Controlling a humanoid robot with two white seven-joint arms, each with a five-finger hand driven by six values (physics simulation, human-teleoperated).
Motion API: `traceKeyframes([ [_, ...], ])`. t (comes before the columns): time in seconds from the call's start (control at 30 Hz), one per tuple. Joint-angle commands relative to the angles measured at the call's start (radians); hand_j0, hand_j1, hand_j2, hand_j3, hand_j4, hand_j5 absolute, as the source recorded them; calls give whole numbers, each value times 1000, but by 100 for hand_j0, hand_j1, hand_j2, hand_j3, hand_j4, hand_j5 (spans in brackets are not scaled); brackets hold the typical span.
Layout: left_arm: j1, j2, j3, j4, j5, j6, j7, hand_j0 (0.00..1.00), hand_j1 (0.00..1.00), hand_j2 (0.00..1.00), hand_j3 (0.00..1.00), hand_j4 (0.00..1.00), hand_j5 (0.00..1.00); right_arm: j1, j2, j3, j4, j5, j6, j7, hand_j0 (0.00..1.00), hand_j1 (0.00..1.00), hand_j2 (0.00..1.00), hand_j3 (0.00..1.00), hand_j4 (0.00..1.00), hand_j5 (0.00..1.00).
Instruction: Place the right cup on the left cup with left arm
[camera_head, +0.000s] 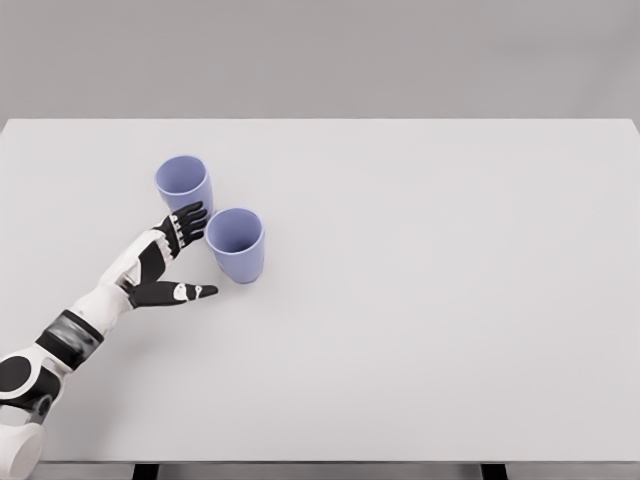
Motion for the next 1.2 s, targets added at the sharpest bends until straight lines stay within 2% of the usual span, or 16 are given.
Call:
traceKeyframes([
  [0.0,-3,-2,-4,6,5,0,0,100,100,100,100,100,100,0,0,0,0,-1,0,0,100,100,100,100,100,100],
  [1.17,-69,-28,-47,49,-6,1,0,100,100,100,100,100,100,0,0,0,0,-1,0,0,100,100,100,100,100,100],
])
